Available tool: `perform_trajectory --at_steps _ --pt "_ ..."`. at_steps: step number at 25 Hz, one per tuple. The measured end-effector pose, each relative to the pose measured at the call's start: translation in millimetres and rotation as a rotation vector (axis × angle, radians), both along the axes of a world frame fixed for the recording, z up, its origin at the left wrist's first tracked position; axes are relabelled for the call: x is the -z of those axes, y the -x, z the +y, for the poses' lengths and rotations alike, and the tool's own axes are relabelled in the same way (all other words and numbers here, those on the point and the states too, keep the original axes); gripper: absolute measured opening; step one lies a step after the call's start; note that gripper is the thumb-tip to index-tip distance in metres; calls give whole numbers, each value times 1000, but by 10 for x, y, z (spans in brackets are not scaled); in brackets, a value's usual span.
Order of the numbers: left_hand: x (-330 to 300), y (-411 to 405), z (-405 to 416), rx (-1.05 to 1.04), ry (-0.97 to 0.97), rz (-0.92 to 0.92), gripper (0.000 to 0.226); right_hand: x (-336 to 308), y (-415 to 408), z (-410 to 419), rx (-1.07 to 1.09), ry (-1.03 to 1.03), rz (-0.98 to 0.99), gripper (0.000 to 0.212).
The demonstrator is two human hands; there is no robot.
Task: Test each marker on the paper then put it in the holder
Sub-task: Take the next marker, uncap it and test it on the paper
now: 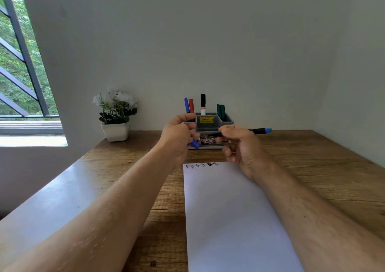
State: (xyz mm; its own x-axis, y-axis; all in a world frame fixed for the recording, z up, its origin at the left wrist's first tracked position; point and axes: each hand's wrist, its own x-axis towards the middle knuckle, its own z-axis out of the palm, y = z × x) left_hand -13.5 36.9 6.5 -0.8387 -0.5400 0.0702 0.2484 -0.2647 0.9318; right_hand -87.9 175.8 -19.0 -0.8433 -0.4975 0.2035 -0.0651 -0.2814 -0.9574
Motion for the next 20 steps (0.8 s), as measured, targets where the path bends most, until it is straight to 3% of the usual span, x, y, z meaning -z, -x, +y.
perform_trajectory --at_steps 3,6,20 --pt "-18 -8 -36 -49 -181 61 43 -35 -21 21 -12 70 -39 16" --pt "-20 -7 -52 -94 -239 75 39 -41 -32 12 -16 59 -37 8" --pt "6 -10 18 14 -200 139 33 -20 -20 -20 -14 42 -10 5"
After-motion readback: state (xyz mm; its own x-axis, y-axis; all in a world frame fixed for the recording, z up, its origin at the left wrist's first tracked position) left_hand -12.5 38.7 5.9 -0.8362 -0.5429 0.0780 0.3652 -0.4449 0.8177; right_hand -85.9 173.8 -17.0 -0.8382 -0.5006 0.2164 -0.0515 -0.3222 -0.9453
